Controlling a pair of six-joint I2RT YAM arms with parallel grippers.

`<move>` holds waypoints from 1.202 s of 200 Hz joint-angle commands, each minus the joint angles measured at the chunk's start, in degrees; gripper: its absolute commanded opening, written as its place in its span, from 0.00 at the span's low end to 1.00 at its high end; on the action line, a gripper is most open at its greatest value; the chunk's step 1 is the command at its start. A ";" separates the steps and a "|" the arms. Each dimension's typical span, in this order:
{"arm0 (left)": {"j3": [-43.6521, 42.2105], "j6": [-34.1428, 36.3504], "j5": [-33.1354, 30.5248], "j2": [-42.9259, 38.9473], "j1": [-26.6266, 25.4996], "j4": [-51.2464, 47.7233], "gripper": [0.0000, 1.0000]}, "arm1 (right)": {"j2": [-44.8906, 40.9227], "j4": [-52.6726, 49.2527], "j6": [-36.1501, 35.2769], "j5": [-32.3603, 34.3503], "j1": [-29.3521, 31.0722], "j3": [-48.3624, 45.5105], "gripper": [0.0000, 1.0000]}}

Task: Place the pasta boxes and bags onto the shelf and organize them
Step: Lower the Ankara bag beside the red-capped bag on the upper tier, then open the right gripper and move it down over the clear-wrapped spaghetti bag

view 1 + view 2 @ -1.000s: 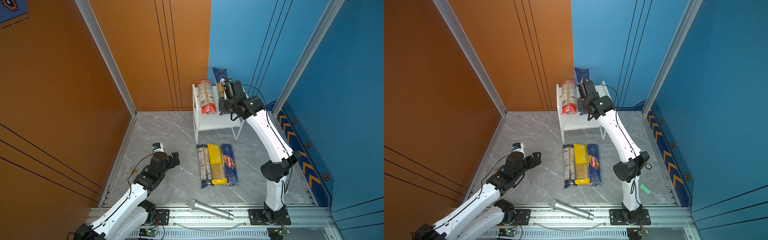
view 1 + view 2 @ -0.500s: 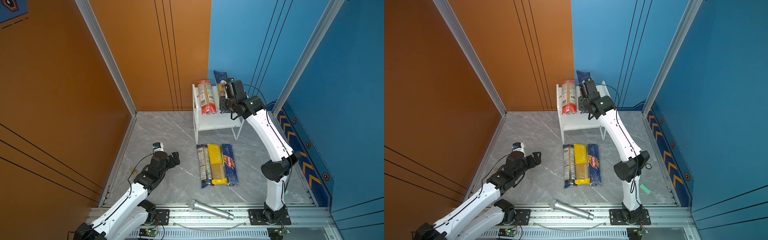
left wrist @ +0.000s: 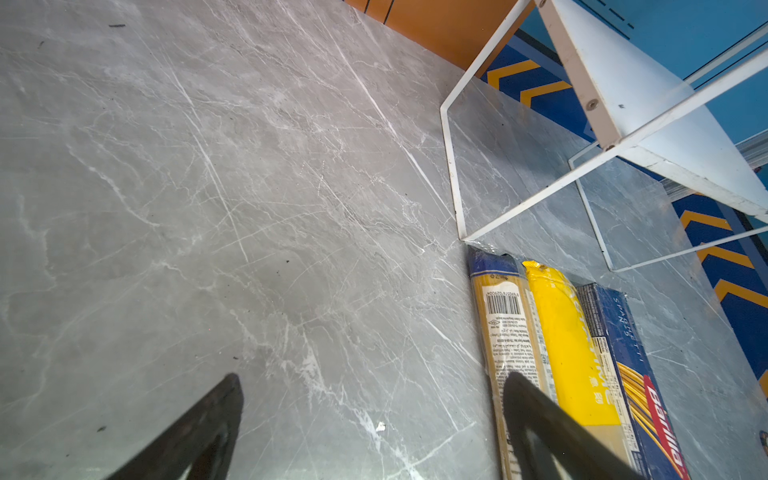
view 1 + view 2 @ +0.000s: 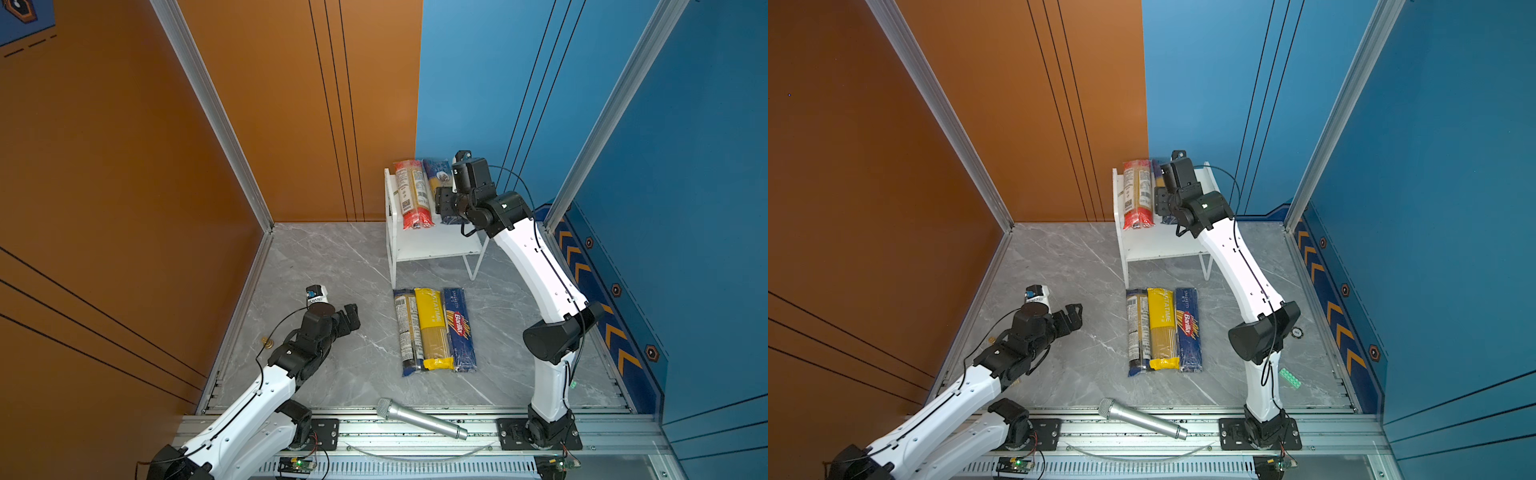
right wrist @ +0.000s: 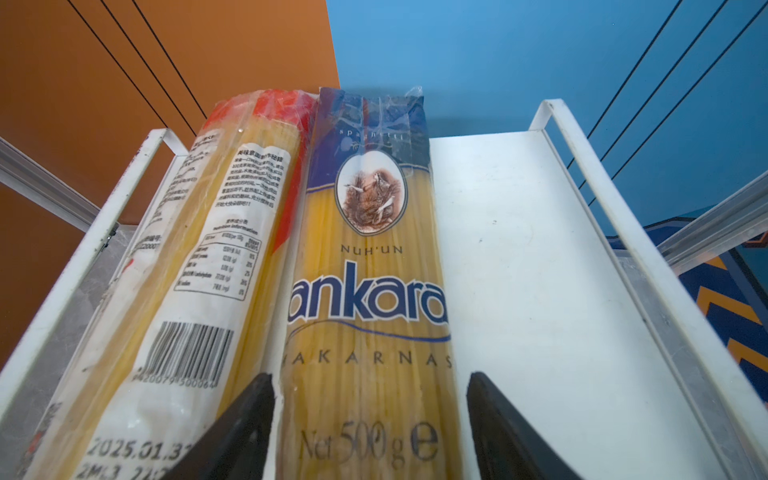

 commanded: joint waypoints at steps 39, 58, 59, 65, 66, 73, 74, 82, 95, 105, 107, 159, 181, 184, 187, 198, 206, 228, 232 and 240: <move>1.70 0.23 -0.11 0.50 -0.22 -0.43 0.98 | -7.73 -0.37 -7.33 -0.83 0.01 -1.54 0.78; 2.12 0.58 -0.16 0.78 -0.25 -0.56 0.98 | -11.15 -0.34 -8.10 -0.45 0.38 -3.61 0.79; 2.17 0.60 -0.16 0.86 -0.19 -0.56 0.98 | -11.33 -0.31 -8.08 -0.43 0.40 -3.76 0.79; 2.24 0.62 -0.30 1.00 -0.23 -0.56 0.98 | -12.50 -0.36 -8.13 -0.32 0.61 -4.83 0.80; 2.27 0.67 -0.32 1.02 -0.26 -0.56 0.98 | -12.80 -0.32 -8.18 -0.32 0.64 -4.99 0.80; 2.33 0.70 -0.35 1.10 -0.12 -0.43 0.98 | -14.19 -0.32 -8.23 -0.26 0.95 -6.57 0.80; 2.32 0.66 -0.39 1.15 -0.12 -0.40 0.98 | -14.48 -0.35 -8.23 -0.20 1.03 -6.78 0.80; 2.33 0.72 -0.44 1.38 -0.20 -0.14 0.98 | -16.39 -0.34 -8.32 0.61 1.63 -8.97 0.80; 2.33 0.69 -0.48 1.81 -0.15 0.23 0.98 | -20.09 -0.13 -8.56 1.43 2.78 -13.47 0.81; 2.36 0.71 -0.37 2.19 -0.21 0.32 0.98 | -23.27 0.27 -8.38 2.16 3.87 -17.69 0.81; 2.38 0.71 -0.28 2.31 -0.14 0.32 0.98 | -23.86 0.45 -8.27 2.23 4.09 -18.54 0.81; 2.42 0.64 -0.33 3.94 -0.16 0.93 0.98 | -45.32 11.88 2.02 -9.09 8.13 -50.83 0.83; 2.49 0.80 -0.30 4.57 -0.20 0.98 0.98 | -51.35 13.75 7.03 -9.28 11.13 -61.24 0.83; 2.49 0.78 -0.27 4.62 -0.16 1.00 0.98 | -52.00 13.91 7.82 -8.81 12.20 -62.63 0.83; 2.50 0.78 -0.31 4.72 -0.12 1.02 0.98 | -52.51 14.13 8.53 -8.49 12.87 -63.73 0.84; 2.51 0.69 -0.33 5.07 -0.22 1.17 0.98 | -54.21 15.14 11.34 -7.15 14.83 -68.15 0.86; 2.55 0.71 -0.28 5.26 -0.27 1.29 0.98 | -55.05 16.62 13.47 -6.52 16.40 -71.36 0.87; 2.50 0.45 -0.05 5.65 -0.23 1.42 0.98 | -55.19 22.42 18.10 -5.90 19.97 -79.51 0.89; 2.51 0.41 -0.05 5.61 -0.29 1.46 0.98 | -54.76 23.39 18.70 -5.93 20.44 -80.52 0.89; 2.62 0.44 0.06 5.67 -0.36 1.47 0.98 | -53.43 24.69 19.59 -5.94 21.48 -82.03 0.89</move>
